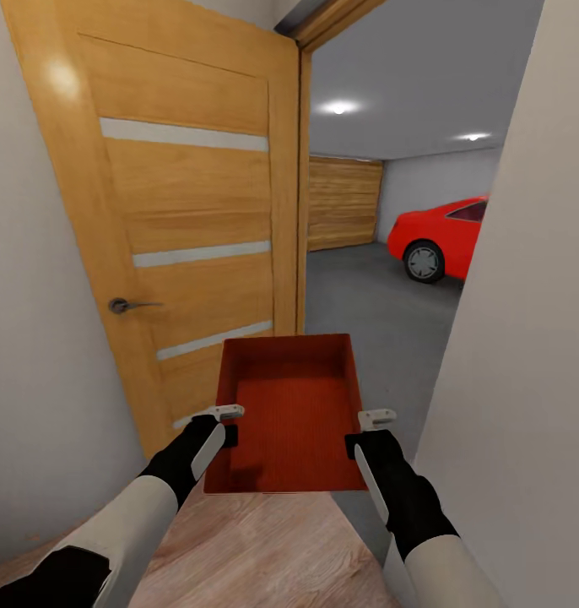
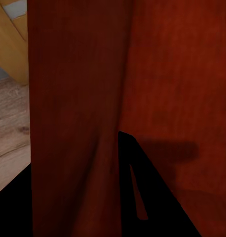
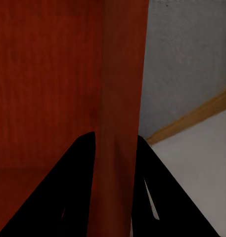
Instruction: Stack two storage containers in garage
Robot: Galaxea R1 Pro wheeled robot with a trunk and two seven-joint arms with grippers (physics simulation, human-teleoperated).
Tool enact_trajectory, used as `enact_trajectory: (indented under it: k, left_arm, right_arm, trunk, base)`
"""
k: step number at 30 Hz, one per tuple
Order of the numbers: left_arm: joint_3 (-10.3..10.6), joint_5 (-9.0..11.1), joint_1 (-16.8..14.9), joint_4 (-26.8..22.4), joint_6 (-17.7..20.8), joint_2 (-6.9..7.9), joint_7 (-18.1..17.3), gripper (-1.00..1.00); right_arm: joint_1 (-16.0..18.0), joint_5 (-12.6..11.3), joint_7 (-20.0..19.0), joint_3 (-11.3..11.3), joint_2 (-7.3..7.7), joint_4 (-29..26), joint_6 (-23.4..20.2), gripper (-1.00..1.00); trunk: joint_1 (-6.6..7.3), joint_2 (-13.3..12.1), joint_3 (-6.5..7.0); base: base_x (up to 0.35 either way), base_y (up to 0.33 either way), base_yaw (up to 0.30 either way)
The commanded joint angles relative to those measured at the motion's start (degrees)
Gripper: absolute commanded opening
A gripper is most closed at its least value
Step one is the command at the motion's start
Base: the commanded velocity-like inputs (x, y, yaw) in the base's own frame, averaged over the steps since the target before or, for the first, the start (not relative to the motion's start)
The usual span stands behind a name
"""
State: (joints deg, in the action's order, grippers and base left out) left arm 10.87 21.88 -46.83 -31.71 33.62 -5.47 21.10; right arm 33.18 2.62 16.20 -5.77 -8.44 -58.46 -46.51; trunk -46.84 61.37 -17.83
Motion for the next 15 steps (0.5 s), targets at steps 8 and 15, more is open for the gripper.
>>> enact_trajectory:
  k: [8,15]
  left_arm:
    - [0.0,-1.6,0.0,-0.2,-0.3,-1.35,0.0,-1.0]
    - [0.0,-1.6,0.0,-0.2,-0.2,-1.3,0.0,-1.0]
  right_arm:
    - [0.0,-1.8,-0.3,-1.9,-1.55,0.1,0.2,-1.0]
    - [0.0,-1.8,-0.2,-1.9,-1.55,0.1,0.2,-1.0]
  trunk:
    - [0.0,0.0,0.0]
    - [0.0,0.0,0.0]
  base:
    - [0.1,0.066,-0.016]
    - [0.006,0.021,-0.001]
